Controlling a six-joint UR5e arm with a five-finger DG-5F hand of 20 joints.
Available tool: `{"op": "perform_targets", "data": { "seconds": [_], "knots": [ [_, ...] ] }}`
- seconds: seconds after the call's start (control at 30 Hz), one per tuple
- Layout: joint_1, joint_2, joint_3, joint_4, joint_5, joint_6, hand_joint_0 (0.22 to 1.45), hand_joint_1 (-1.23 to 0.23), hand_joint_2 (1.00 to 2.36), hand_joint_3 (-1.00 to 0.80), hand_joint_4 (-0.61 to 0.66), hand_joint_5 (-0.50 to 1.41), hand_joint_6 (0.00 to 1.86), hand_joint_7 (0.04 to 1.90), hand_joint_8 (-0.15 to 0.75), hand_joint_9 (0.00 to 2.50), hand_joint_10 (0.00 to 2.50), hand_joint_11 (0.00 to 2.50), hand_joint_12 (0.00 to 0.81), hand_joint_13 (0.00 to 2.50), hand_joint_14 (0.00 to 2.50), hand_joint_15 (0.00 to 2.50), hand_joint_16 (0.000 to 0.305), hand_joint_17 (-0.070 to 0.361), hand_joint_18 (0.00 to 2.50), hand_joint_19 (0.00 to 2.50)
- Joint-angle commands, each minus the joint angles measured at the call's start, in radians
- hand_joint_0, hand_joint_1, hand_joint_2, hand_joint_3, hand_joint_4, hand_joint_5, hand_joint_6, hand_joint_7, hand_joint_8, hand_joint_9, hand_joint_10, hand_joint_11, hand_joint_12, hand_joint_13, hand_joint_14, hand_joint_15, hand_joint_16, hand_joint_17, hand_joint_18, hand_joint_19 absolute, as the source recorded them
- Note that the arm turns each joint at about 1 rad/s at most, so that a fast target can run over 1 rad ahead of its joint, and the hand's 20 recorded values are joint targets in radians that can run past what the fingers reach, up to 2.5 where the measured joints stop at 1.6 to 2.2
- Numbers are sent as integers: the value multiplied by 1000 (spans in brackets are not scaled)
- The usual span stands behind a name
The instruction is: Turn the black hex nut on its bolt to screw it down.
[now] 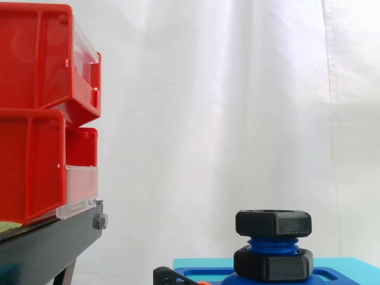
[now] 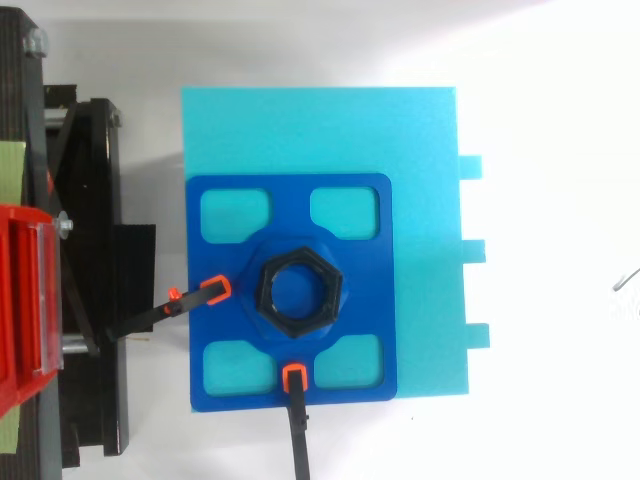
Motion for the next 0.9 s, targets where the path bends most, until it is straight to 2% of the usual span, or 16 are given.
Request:
{"op": "perform_targets", "data": {
  "seconds": [0.0, 0.87],
  "knots": [
    [1, 0, 0, 0, 0, 0, 516, -483, 1000, -500, 188, -201, 501, 647, 255, 452, 0, 0, 321, 315, 0, 0, 51, 114, 196, 145],
    [0, 0, 0, -2, -3, 0, 529, -478, 1000, -500, 216, -181, 501, 666, 265, 502, 0, 0, 322, 420, 0, 0, 47, 106, 320, 177]
  ]
}}
